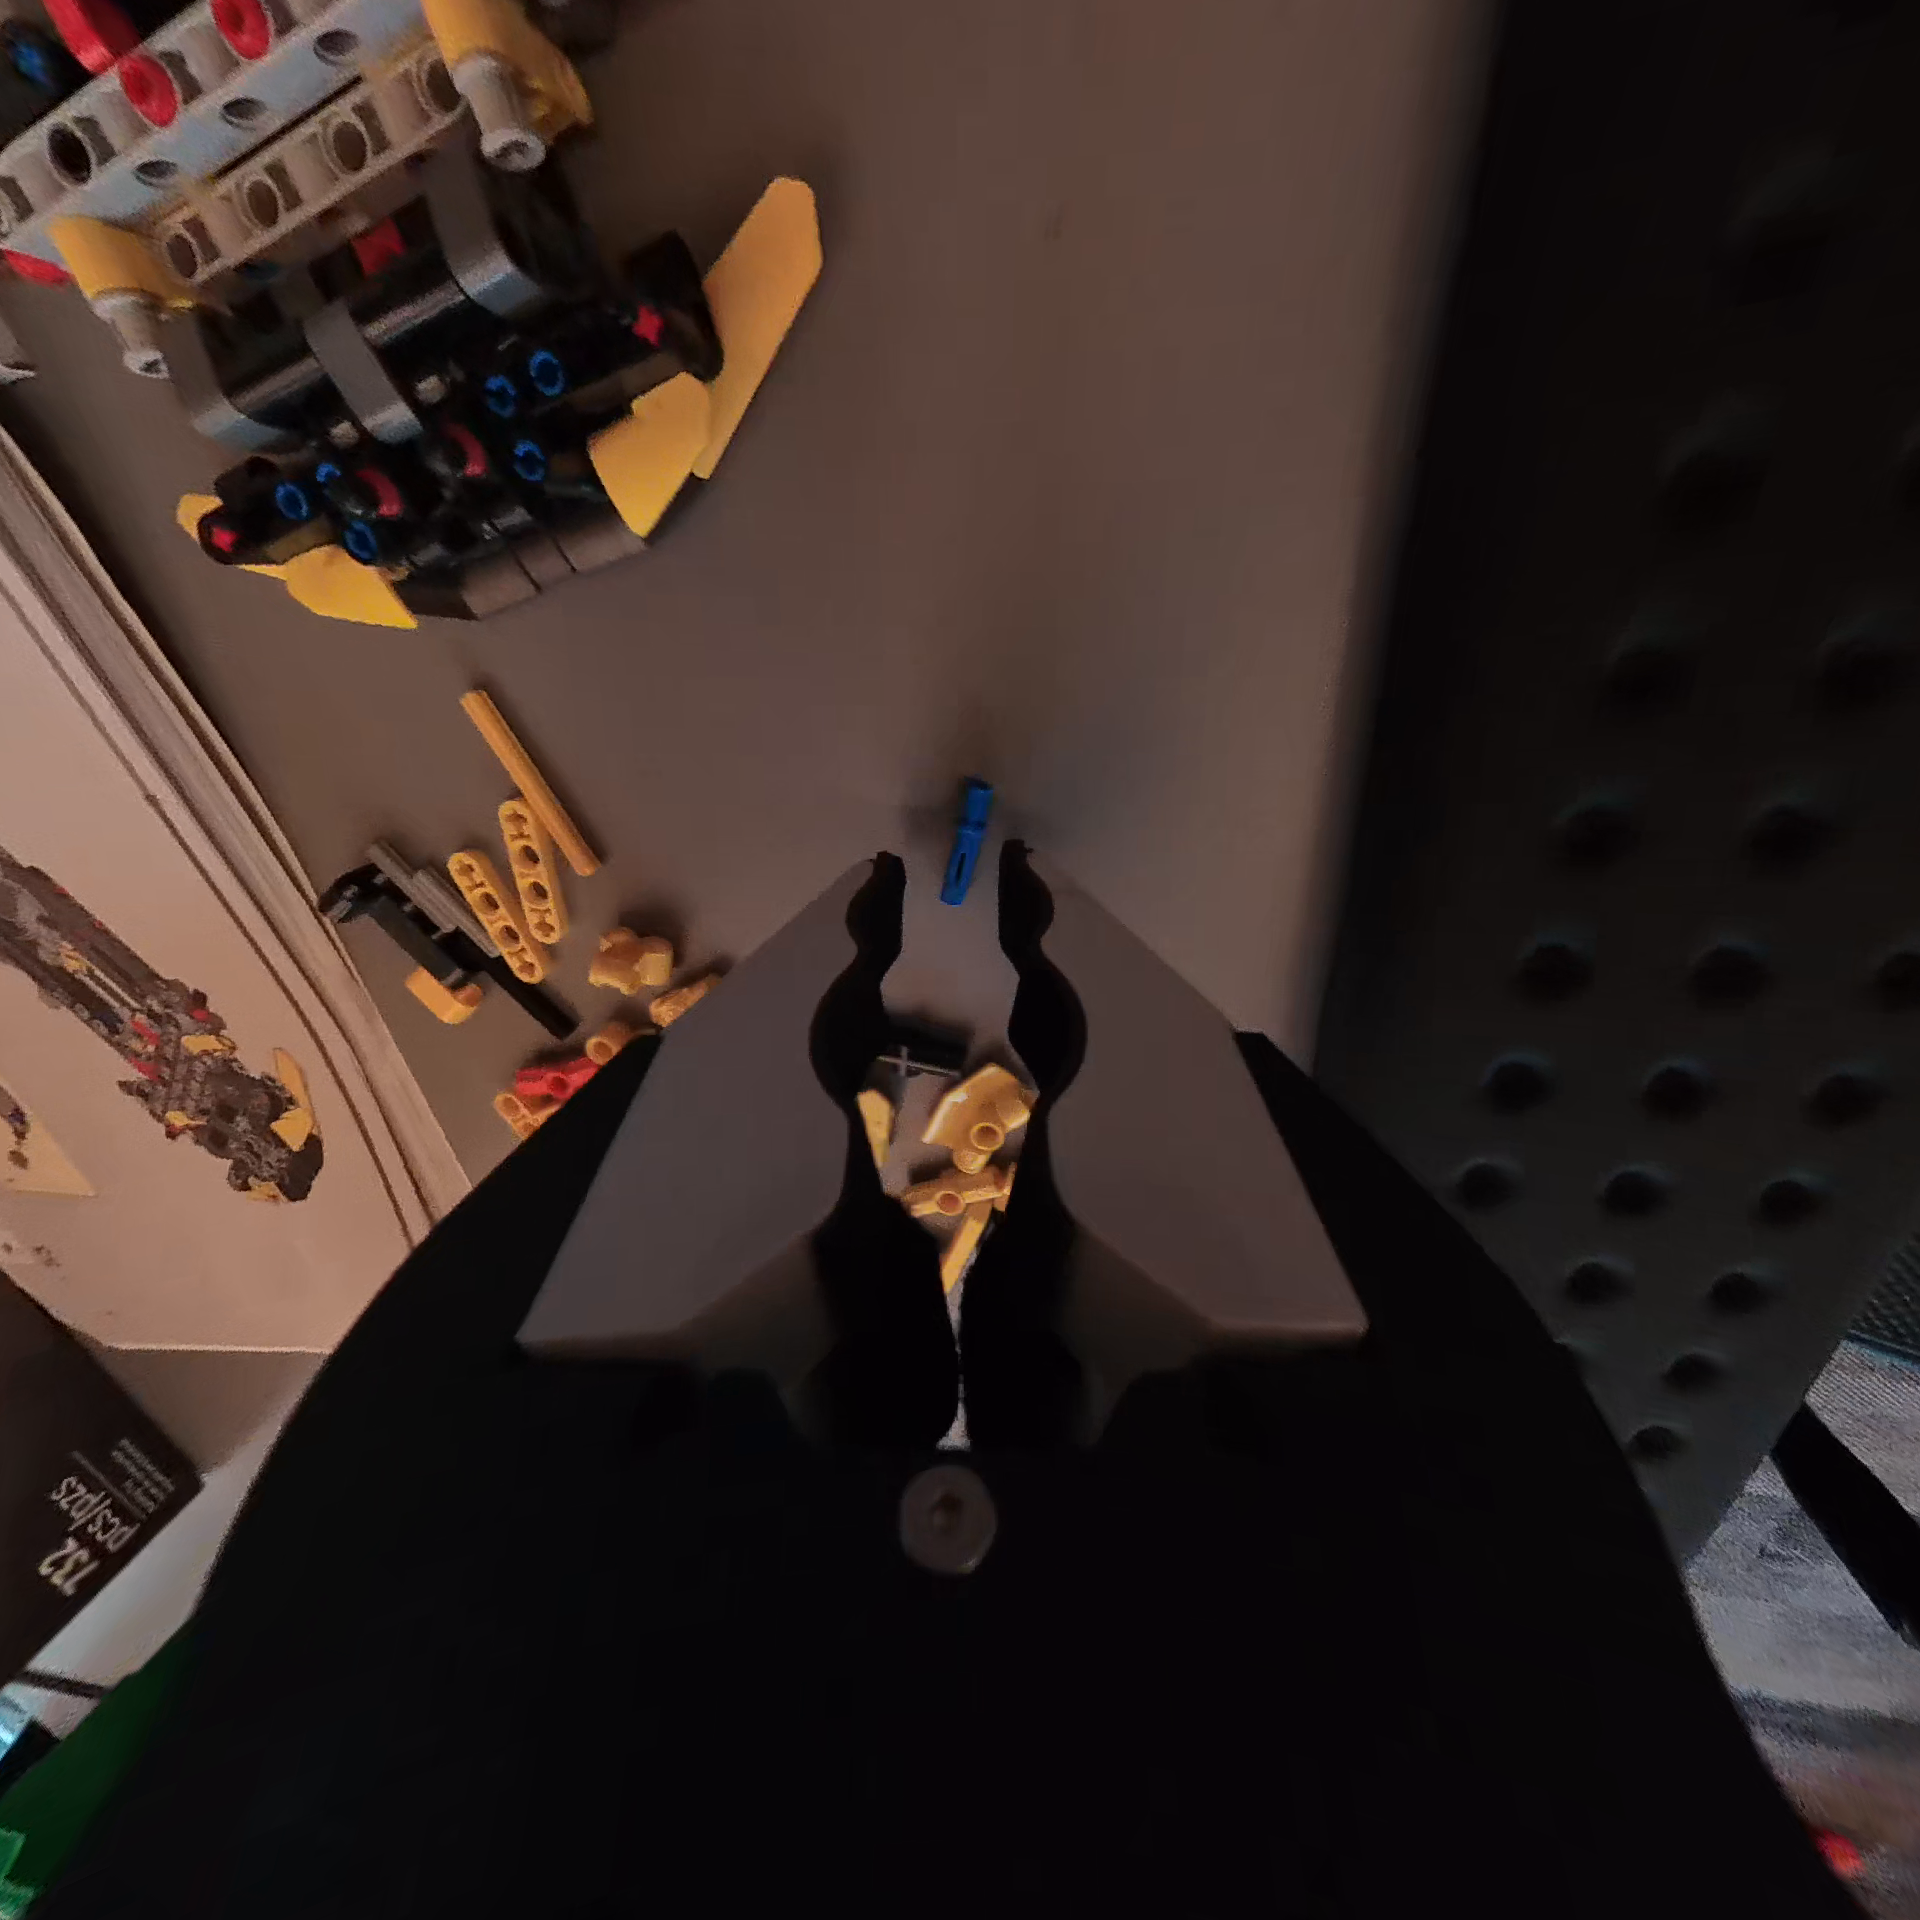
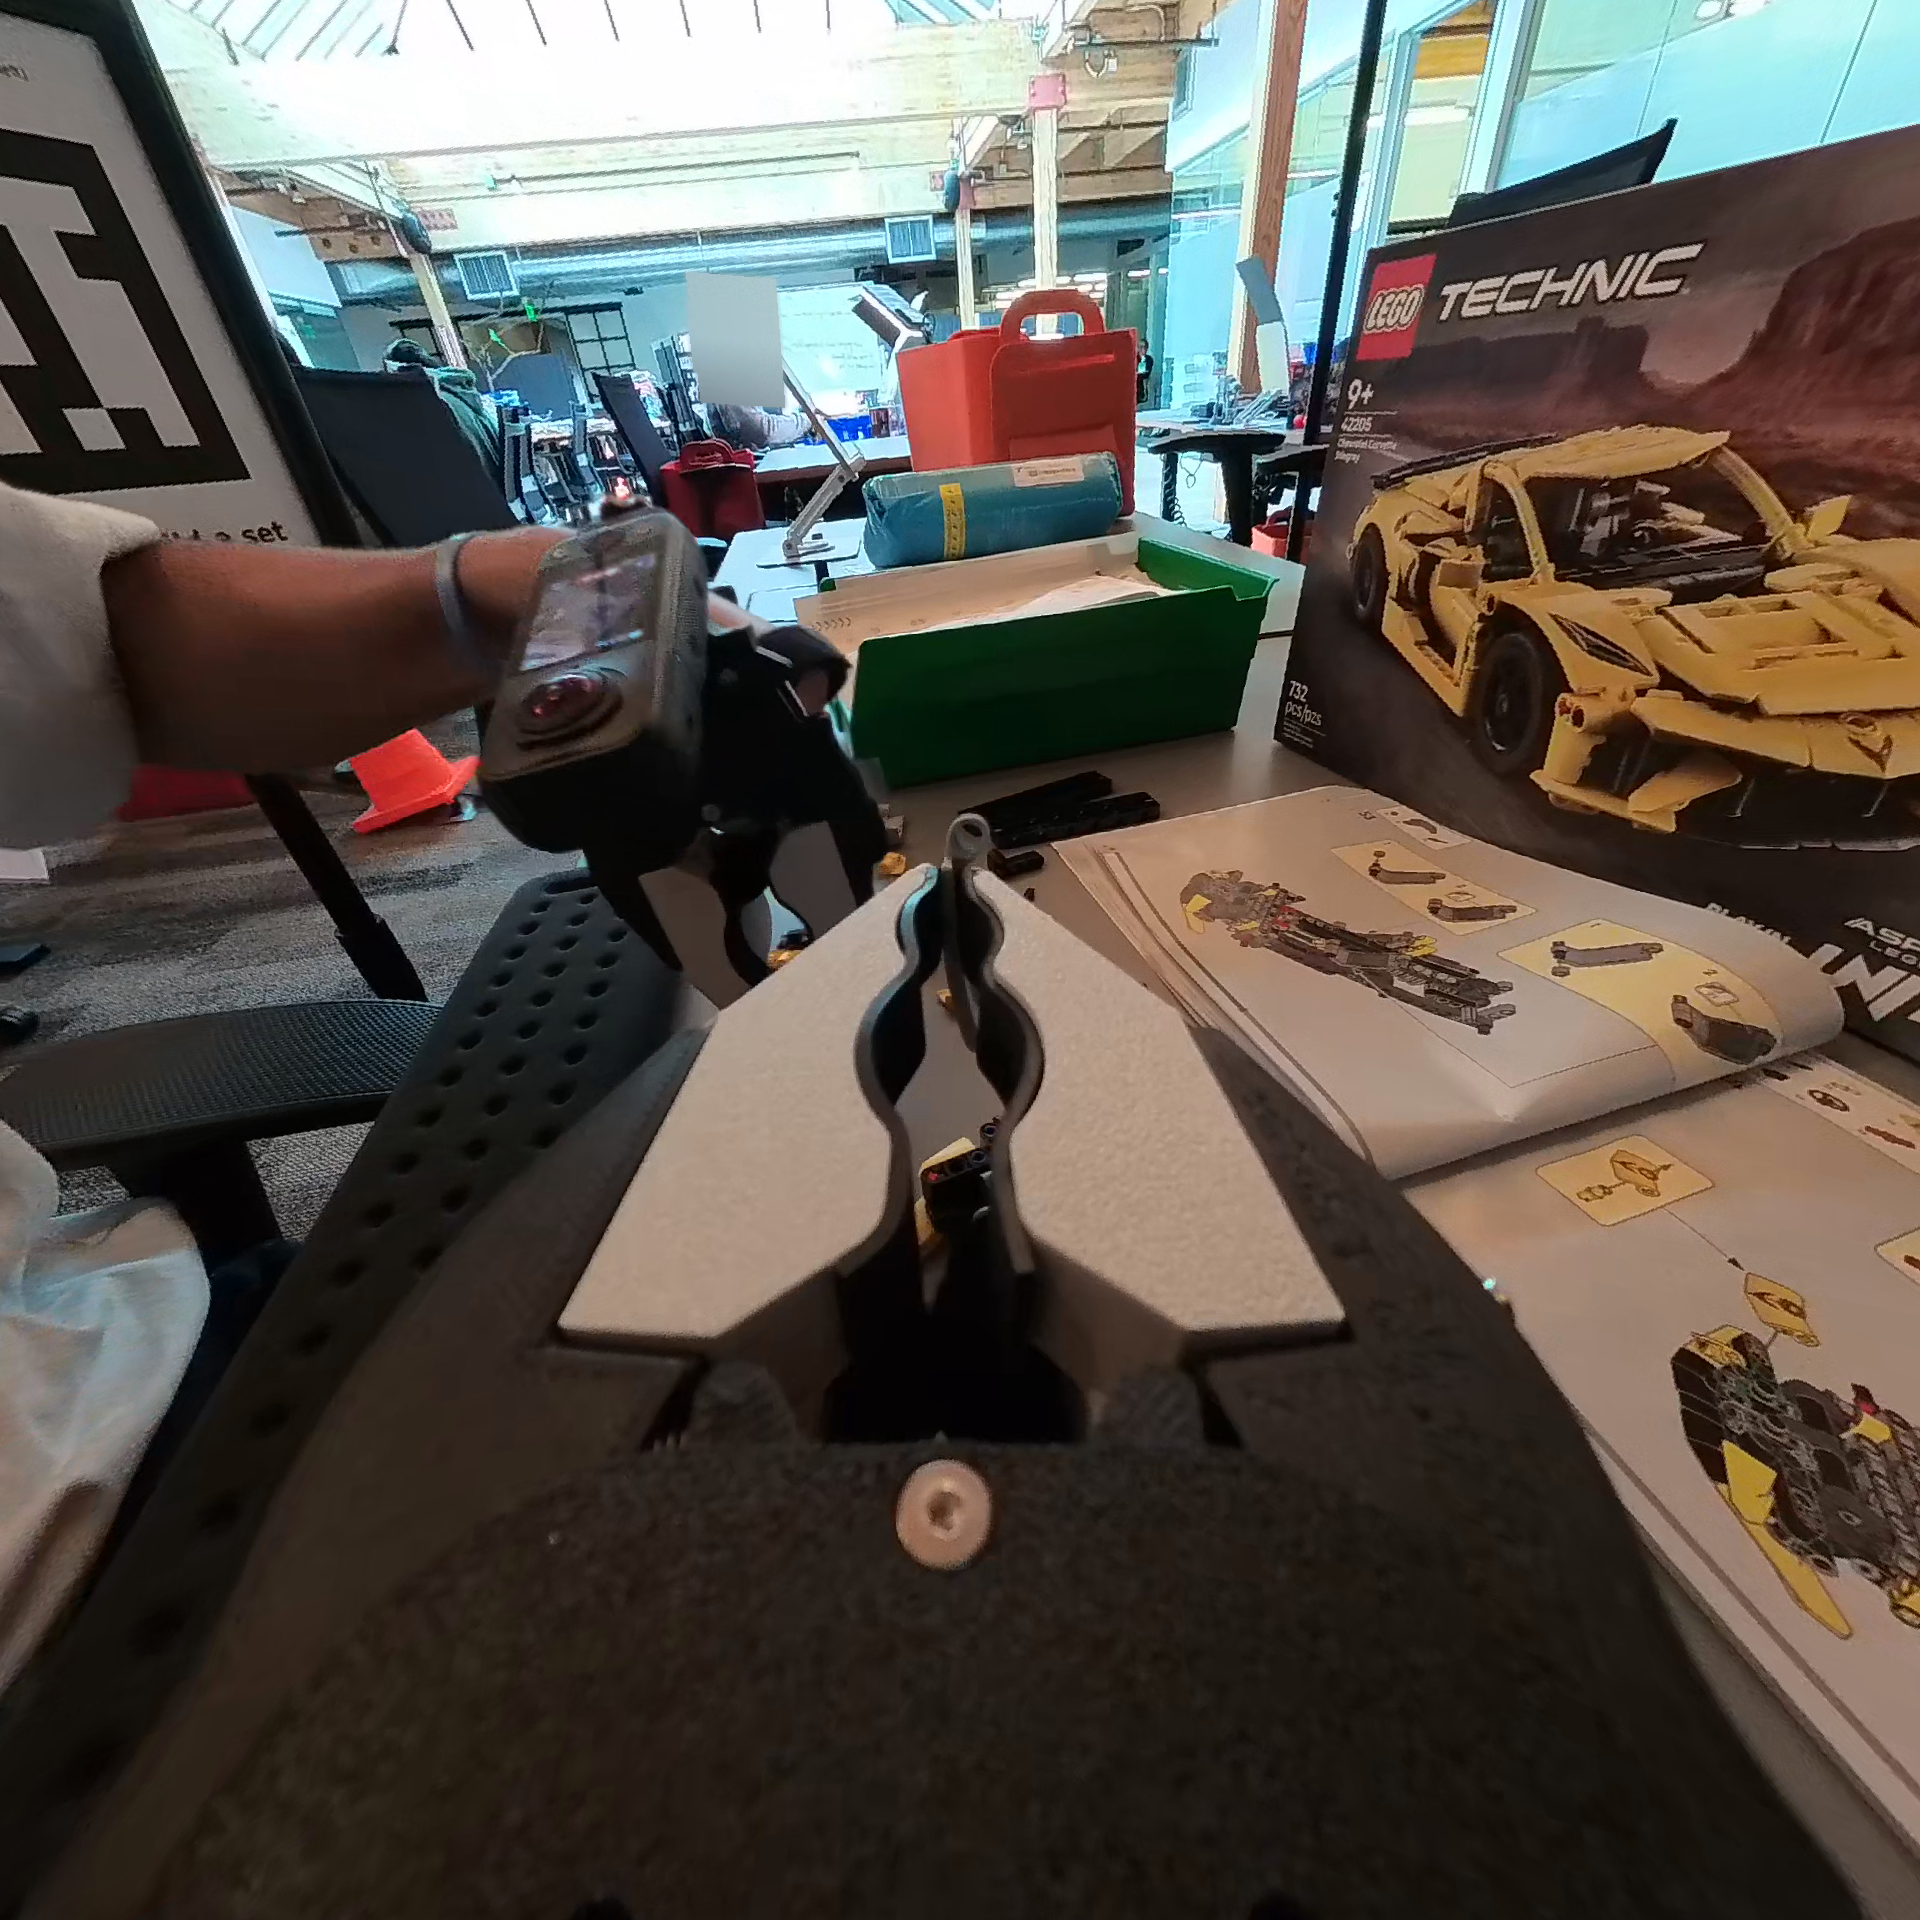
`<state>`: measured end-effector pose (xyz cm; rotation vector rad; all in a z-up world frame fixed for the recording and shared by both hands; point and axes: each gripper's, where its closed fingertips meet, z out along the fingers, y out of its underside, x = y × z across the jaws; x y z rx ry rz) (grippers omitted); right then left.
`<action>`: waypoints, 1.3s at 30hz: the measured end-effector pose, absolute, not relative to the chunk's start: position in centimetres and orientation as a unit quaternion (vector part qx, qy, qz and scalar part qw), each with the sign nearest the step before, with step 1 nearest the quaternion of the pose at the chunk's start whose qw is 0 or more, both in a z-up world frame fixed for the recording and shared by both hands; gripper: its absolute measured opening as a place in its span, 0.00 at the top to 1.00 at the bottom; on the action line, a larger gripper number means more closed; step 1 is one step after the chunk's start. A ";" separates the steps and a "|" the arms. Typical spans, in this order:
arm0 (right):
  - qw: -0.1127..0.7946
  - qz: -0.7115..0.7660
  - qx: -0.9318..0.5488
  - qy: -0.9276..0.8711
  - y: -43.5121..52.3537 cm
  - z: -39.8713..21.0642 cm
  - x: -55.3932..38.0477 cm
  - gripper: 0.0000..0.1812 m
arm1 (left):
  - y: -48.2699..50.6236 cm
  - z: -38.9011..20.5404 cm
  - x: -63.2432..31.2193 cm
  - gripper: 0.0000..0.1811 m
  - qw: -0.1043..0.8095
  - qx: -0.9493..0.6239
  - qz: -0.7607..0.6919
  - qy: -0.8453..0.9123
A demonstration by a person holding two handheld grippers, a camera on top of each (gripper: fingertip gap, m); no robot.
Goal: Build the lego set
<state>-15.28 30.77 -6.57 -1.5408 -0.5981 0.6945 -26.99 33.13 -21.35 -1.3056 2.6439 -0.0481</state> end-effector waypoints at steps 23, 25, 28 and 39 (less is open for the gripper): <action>0.546 0.311 -0.718 -0.299 30.6 -9.9 -17.9 1.00 | 31.7 -5.4 -17.6 0.98 0.285 -0.520 -0.645 0.482; 0.548 0.342 -0.704 -0.294 30.2 -9.1 -18.8 1.00 | 30.4 -5.0 -16.9 0.98 0.269 -0.507 -0.676 0.462; 0.558 0.387 -0.681 -0.273 29.8 -7.5 -18.3 1.00 | 29.6 -5.1 -16.1 0.98 0.270 -0.501 -0.687 0.451; 0.558 0.385 -0.680 -0.281 29.5 -7.5 -18.1 1.00 | 29.5 -5.2 -16.9 0.98 0.260 -0.500 -0.677 0.473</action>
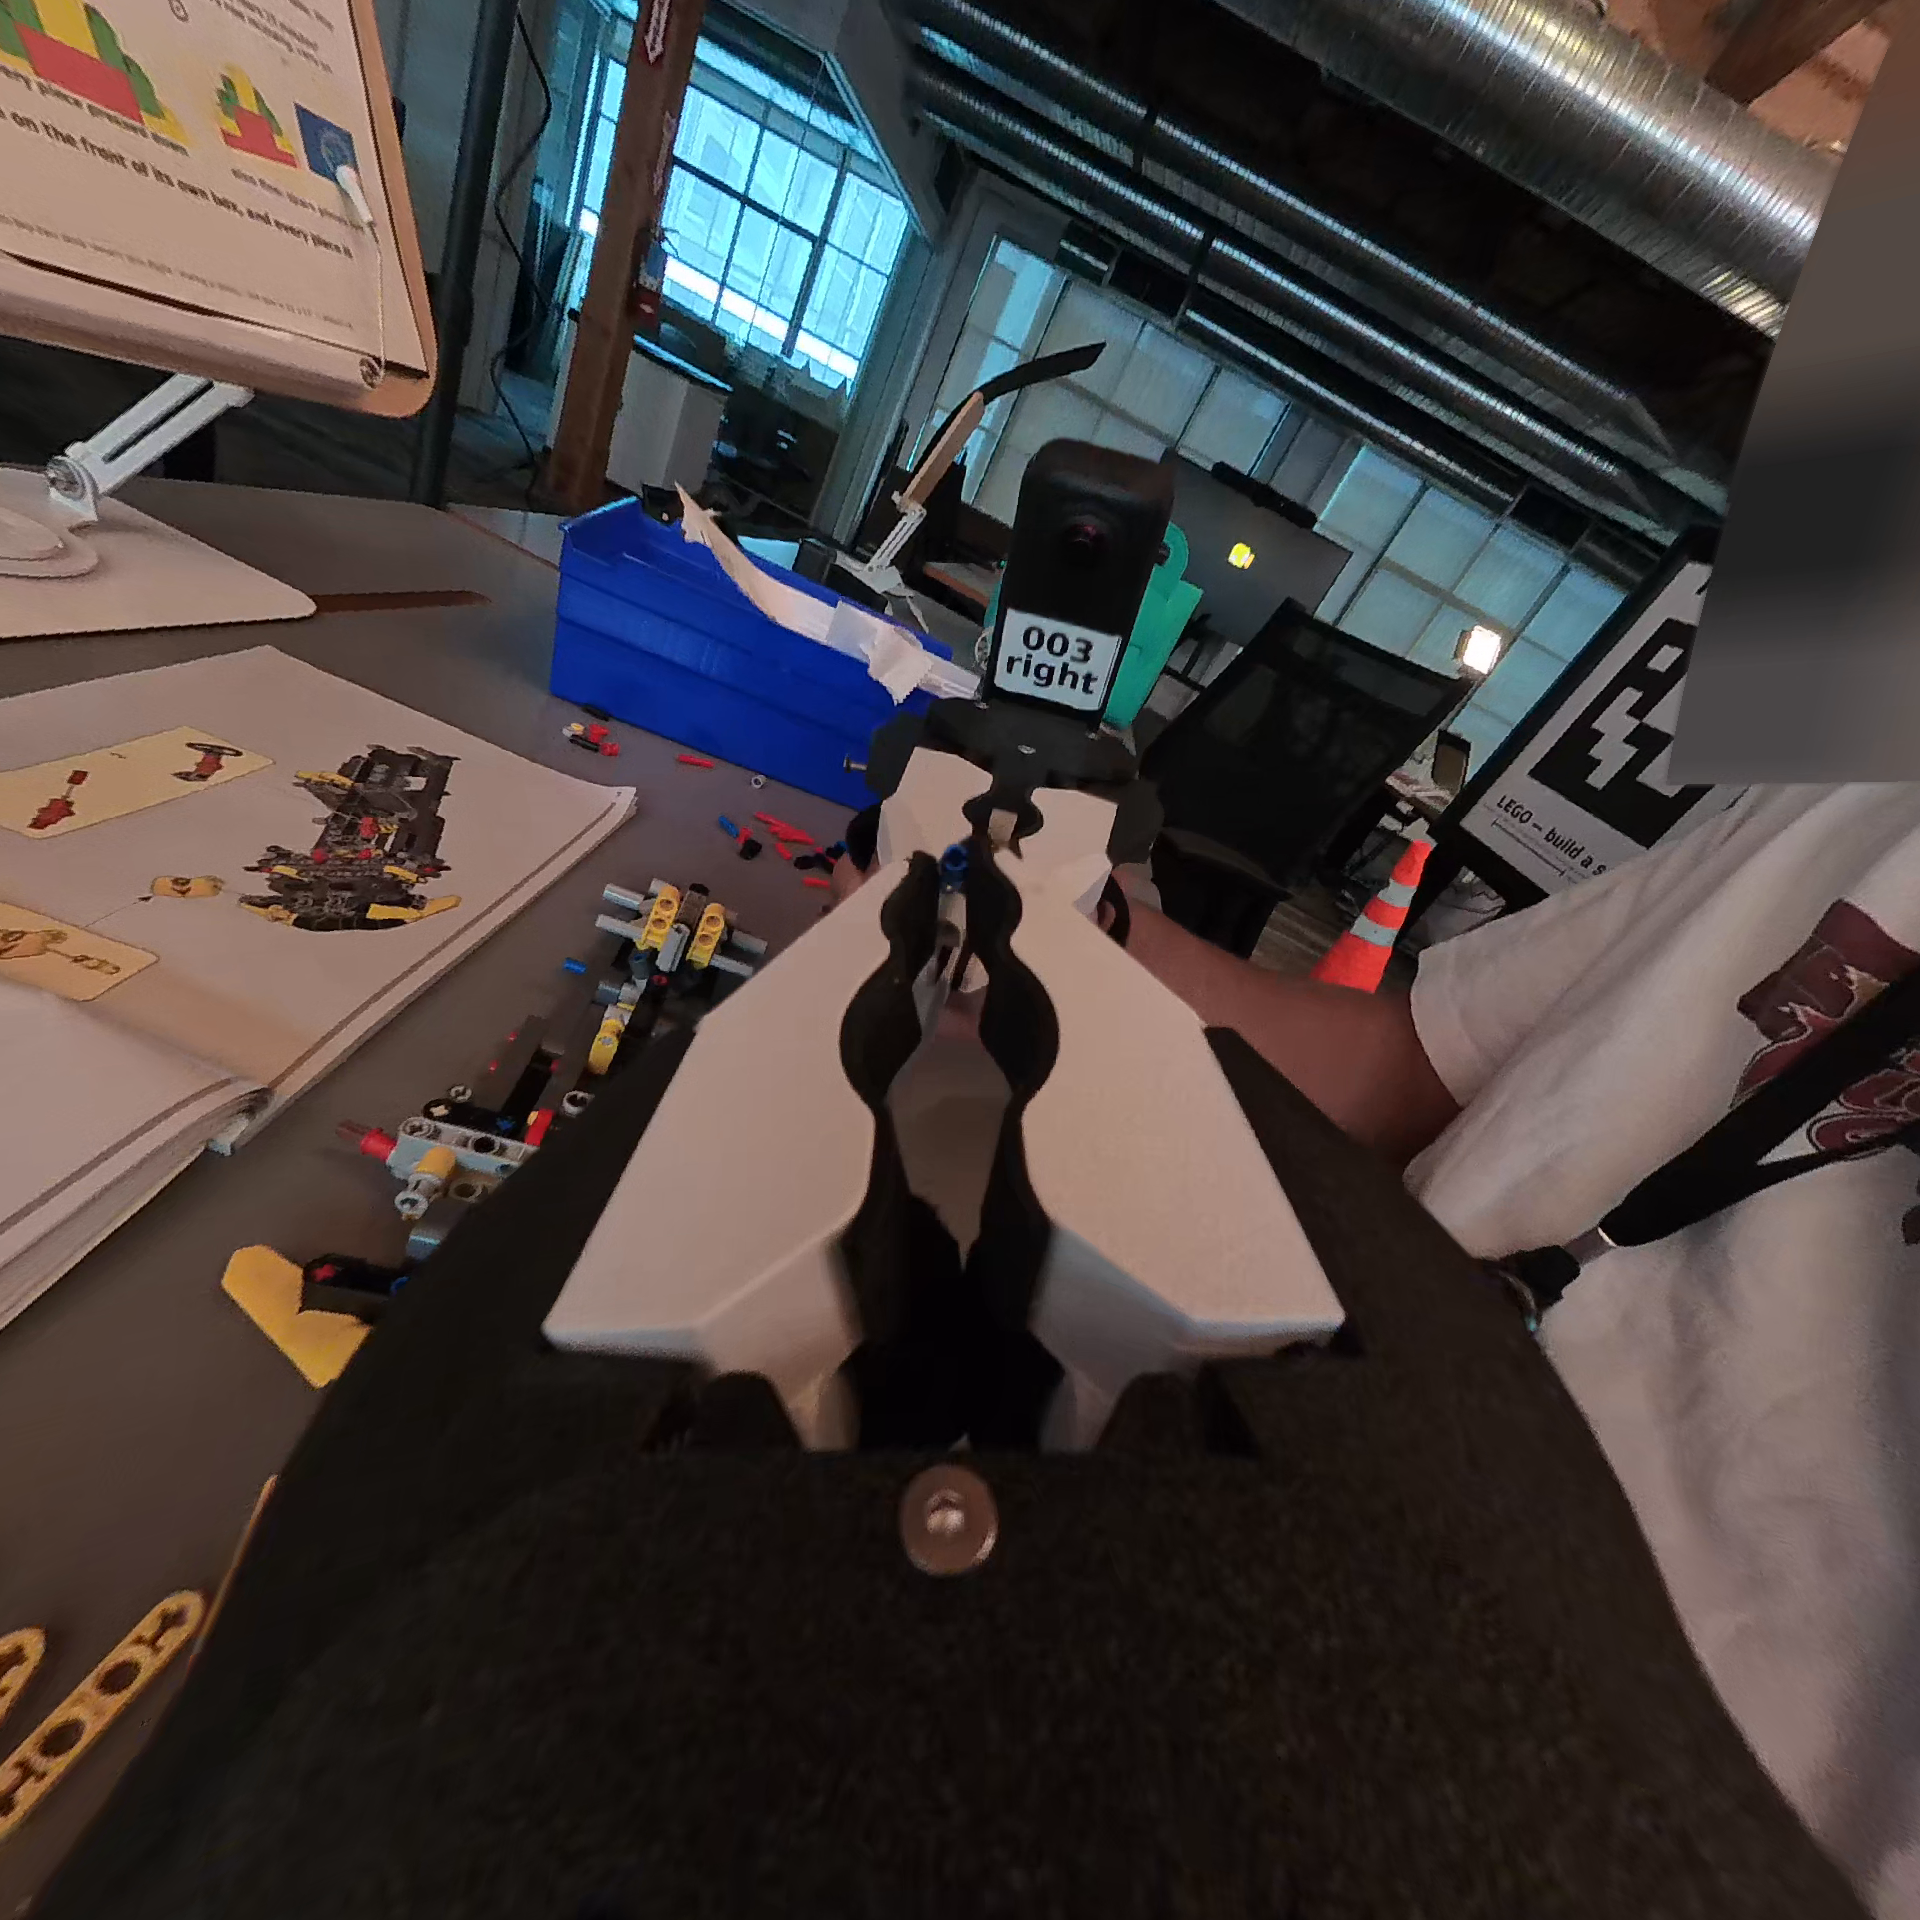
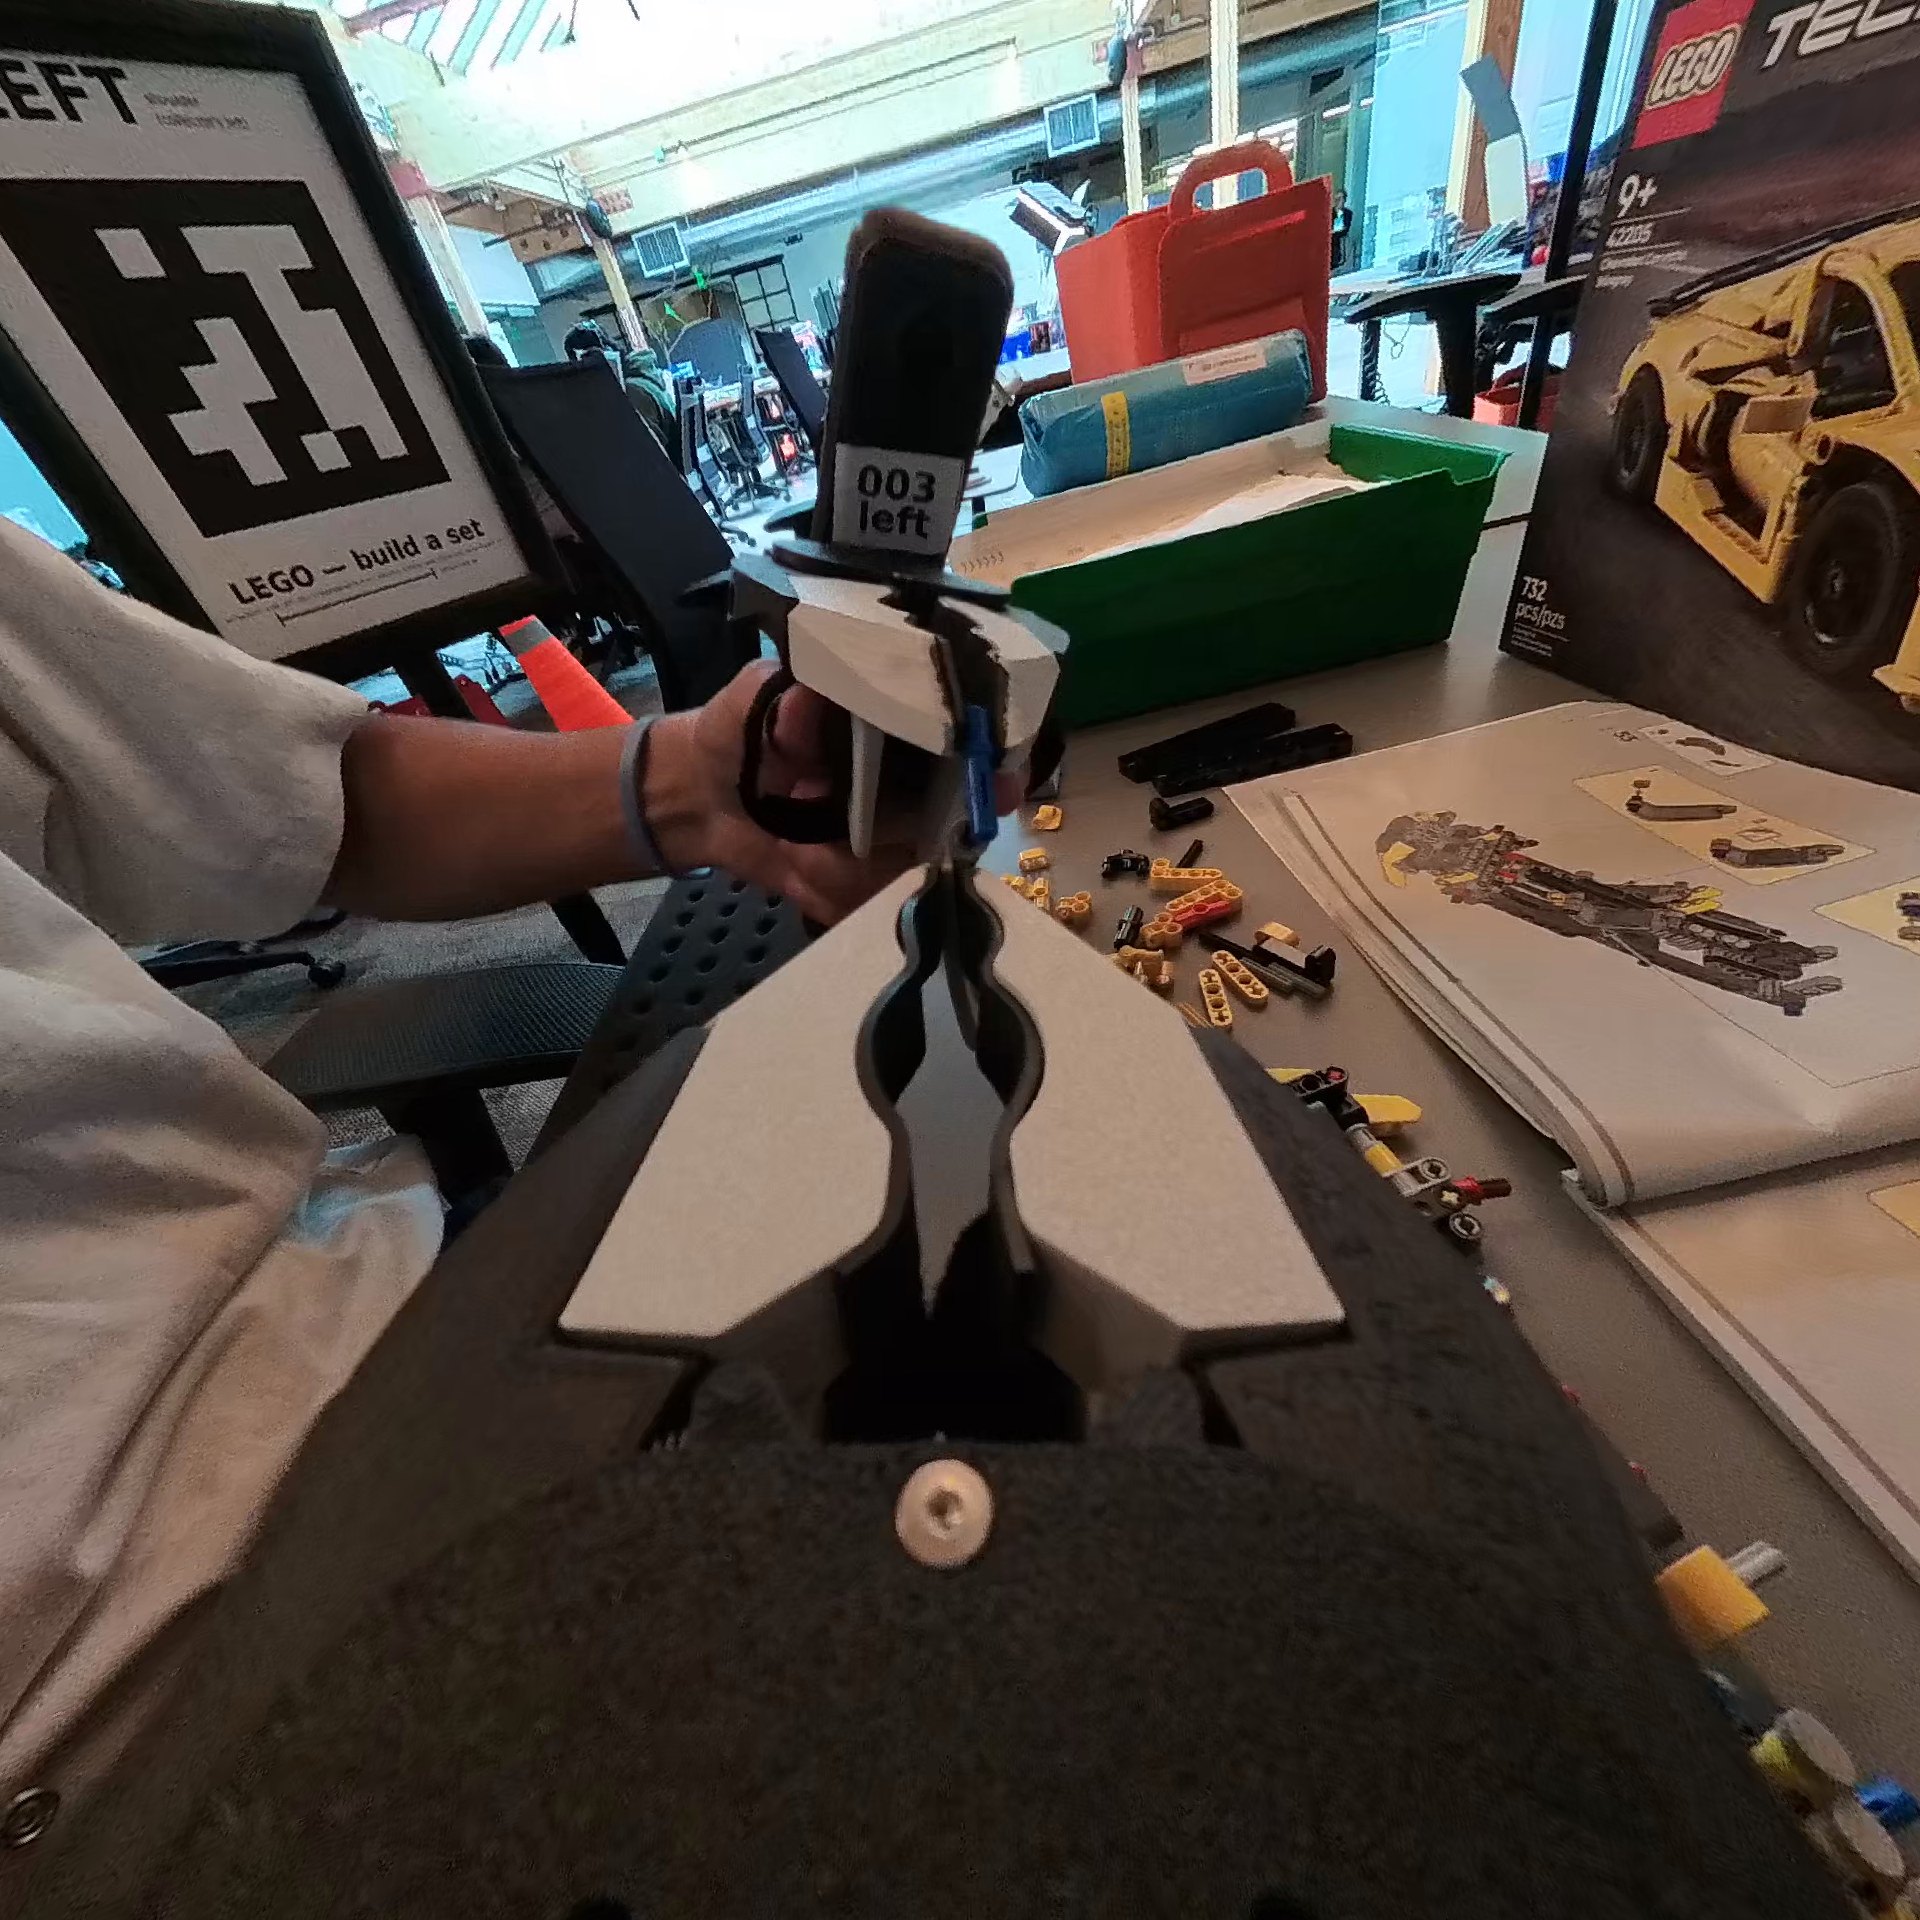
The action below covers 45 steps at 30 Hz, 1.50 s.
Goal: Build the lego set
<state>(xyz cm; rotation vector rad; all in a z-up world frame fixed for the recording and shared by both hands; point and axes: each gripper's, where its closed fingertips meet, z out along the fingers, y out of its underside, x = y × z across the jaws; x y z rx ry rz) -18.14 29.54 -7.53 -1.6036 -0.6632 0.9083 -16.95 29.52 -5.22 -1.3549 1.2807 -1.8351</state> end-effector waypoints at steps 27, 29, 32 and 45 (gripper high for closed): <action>0.564 0.289 -0.724 -0.271 31.4 -9.6 -16.0 1.00 | 34.4 -20.2 -24.4 0.98 0.236 -0.618 -0.293 0.691; 0.564 0.290 -0.724 -0.273 31.4 -9.6 -16.0 1.00 | 34.4 -20.2 -24.5 0.98 0.233 -0.619 -0.296 0.689; 0.562 0.290 -0.724 -0.274 31.4 -9.7 -16.1 1.00 | 34.2 -20.2 -24.5 0.98 0.230 -0.615 -0.298 0.692; 0.558 0.292 -0.726 -0.278 31.3 -9.9 -16.2 1.00 | 34.1 -20.4 -24.8 0.97 0.224 -0.609 -0.284 0.706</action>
